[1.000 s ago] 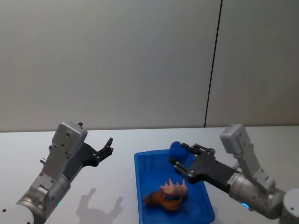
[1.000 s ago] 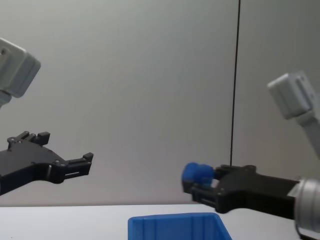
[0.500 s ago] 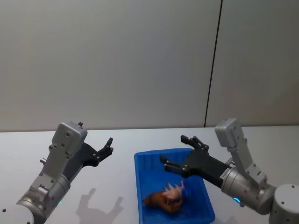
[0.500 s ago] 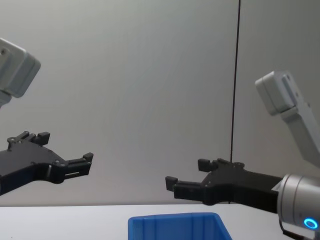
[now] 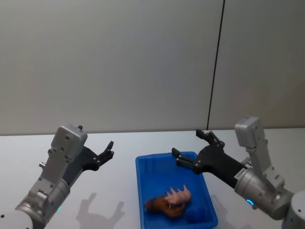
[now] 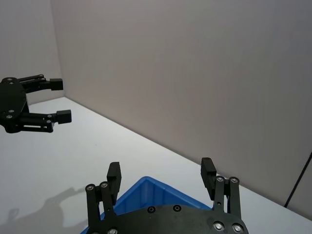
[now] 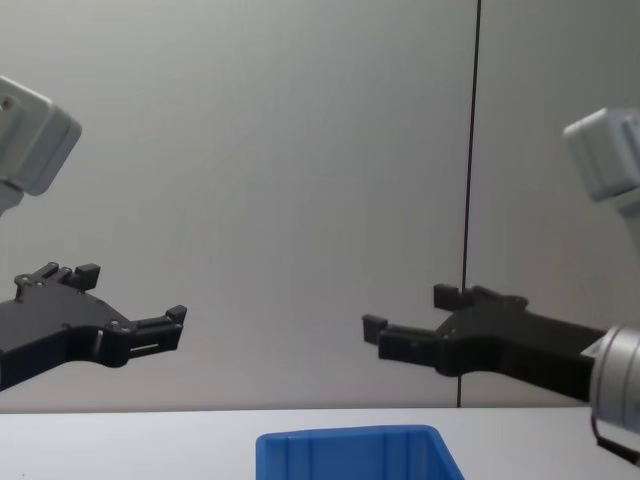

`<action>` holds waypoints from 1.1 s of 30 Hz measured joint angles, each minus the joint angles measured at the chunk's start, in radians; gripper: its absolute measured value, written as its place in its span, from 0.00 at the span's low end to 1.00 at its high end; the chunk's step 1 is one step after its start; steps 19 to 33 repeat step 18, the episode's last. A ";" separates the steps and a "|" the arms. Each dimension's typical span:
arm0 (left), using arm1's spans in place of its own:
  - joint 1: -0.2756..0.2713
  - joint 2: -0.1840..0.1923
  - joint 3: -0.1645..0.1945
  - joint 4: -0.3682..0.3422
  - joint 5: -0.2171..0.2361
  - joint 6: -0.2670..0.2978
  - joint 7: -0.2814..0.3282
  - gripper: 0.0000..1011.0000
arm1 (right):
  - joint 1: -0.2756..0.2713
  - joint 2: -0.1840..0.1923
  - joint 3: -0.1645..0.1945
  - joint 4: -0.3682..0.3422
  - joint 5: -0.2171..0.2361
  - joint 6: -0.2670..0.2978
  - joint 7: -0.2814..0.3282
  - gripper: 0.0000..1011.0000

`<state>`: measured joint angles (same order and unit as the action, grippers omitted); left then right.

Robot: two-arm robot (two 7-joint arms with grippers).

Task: Pick up the two dolls from the table and place them into the box.

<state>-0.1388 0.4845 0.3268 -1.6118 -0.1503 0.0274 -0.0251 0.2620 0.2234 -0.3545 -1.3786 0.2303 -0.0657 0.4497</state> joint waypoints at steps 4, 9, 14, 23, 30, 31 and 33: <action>0.000 0.000 0.000 0.000 0.000 0.000 0.000 0.99 | -0.013 0.010 0.004 -0.025 0.006 -0.006 -0.016 0.99; 0.000 0.000 0.000 0.000 0.000 0.000 0.000 0.99 | -0.027 0.019 0.007 -0.049 0.011 -0.011 -0.032 0.99; 0.000 0.000 0.000 0.000 0.000 0.000 0.000 0.99 | -0.037 0.025 0.010 -0.065 0.015 -0.015 -0.043 0.99; 0.000 0.000 0.000 0.000 0.000 0.000 0.000 0.99 | -0.041 0.028 0.011 -0.073 0.017 -0.016 -0.048 0.99; 0.000 0.000 0.000 0.000 0.000 0.000 0.000 0.99 | -0.041 0.028 0.011 -0.073 0.017 -0.016 -0.048 0.99; 0.000 0.000 0.000 0.000 0.000 0.000 0.000 0.99 | -0.041 0.028 0.011 -0.073 0.017 -0.016 -0.048 0.99; 0.000 0.000 0.000 0.000 0.000 0.000 0.000 0.99 | -0.041 0.028 0.011 -0.073 0.017 -0.016 -0.048 0.99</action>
